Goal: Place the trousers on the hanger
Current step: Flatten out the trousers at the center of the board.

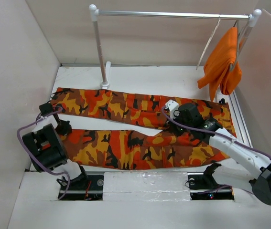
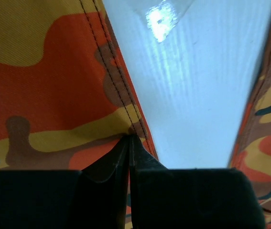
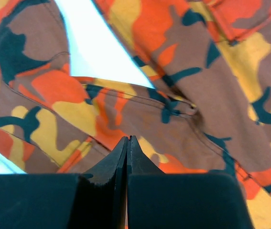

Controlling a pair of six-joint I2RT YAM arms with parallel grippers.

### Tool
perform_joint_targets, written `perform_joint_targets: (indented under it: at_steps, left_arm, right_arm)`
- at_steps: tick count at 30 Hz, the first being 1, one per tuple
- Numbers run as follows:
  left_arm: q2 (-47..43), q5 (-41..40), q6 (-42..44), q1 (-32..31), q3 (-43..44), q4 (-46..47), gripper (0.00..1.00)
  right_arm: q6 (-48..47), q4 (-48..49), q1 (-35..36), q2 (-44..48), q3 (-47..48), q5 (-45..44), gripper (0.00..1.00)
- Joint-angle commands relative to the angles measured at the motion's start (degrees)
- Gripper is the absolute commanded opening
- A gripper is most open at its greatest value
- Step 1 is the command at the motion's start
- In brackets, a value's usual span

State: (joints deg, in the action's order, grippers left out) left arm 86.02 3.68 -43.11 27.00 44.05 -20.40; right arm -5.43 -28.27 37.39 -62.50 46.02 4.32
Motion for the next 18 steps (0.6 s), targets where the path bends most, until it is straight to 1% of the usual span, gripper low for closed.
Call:
perform_joint_targets:
  at_steps: [1,4,5,6,10,12,15,16,18]
  left_arm:
    - [7.75,-1.04,-2.15,-1.76,0.66,3.09,0.00]
    - [11.01,-2.36,-3.03,-4.32,6.21,3.09,0.00]
    - [13.54,-2.54,-3.29,-5.37,9.53,2.91,0.00]
    - [13.56,-2.45,-3.29,-5.38,9.56,2.91,0.00]
    - [17.25,-2.63,-3.21,-7.31,18.58,0.29,0.00]
    - [18.04,-1.76,-1.37,-7.32,20.45,-0.25,0.01]
    - [14.98,0.53,2.58,-8.54,21.69,-0.60,0.10]
    - [13.58,0.45,3.64,-8.55,20.99,-0.43,0.19]
    - [6.38,-1.64,5.75,-9.07,19.33,0.27,0.31]
  right_arm:
    - [-2.21,1.55,-3.88,2.37,1.00,-0.01,0.00]
    - [-3.97,0.59,-7.76,3.70,1.18,0.78,0.00]
    - [-4.58,-0.37,-9.25,3.96,1.26,1.13,0.00]
    - [-4.85,-0.38,-9.26,3.96,1.27,1.13,0.00]
    - [-4.85,-0.73,-11.37,4.67,0.83,2.88,0.00]
    - [-4.77,-0.21,-11.37,4.84,0.30,3.59,0.00]
    - [-4.68,0.41,-11.37,4.32,-0.32,4.29,0.00]
    - [-4.59,0.58,-11.37,4.14,-0.49,4.99,0.00]
    - [-4.50,1.02,-11.37,3.53,-0.76,5.70,0.01]
